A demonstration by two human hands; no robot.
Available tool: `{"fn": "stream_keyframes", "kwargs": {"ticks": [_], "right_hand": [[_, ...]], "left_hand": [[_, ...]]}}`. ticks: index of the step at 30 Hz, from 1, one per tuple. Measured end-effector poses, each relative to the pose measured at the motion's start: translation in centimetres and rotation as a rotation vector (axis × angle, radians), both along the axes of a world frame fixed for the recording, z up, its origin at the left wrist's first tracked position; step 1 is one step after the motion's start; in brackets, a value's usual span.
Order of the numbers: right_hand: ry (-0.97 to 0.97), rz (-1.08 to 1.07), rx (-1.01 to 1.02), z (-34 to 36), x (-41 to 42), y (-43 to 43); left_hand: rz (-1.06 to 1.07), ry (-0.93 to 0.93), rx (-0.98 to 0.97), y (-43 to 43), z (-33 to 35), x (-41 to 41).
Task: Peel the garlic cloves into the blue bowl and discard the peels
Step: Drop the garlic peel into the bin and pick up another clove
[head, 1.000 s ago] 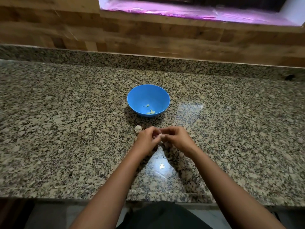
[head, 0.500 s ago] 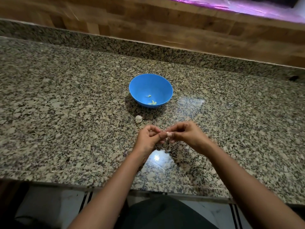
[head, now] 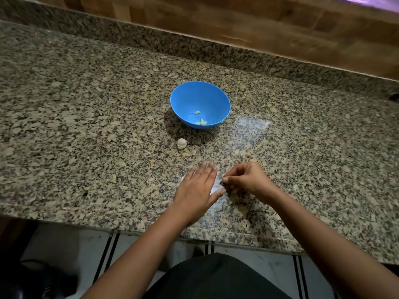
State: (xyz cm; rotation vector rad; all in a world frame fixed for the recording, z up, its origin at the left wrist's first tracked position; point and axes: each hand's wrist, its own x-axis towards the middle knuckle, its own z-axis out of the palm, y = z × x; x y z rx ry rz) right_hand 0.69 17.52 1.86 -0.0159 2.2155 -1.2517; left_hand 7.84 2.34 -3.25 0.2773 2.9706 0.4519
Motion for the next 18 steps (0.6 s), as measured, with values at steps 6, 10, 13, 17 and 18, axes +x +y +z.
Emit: {"fn": "stream_keyframes", "kwargs": {"ticks": [6, 10, 13, 17, 18], "right_hand": [[-0.043, 0.031, 0.17, 0.3, -1.3, -1.1], [-0.069, 0.126, 0.275, 1.2, -2.4, -2.3], [-0.049, 0.177, 0.284, 1.1, -2.1, -2.5], [0.022, 0.11, 0.221, 0.3, -1.0, -1.4], [0.004, 0.059, 0.13, 0.0, -0.6, -0.9]], "left_hand": [[-0.027, -0.014, -0.063, -0.5, -0.4, -1.2], [-0.012, -0.007, -0.08, -0.5, -0.4, -1.1], [-0.006, 0.01, -0.075, -0.6, -0.5, -1.2], [-0.012, 0.055, 0.017, -0.6, -0.9, -1.2], [0.028, 0.065, 0.125, -0.7, -0.9, -1.3]]}}
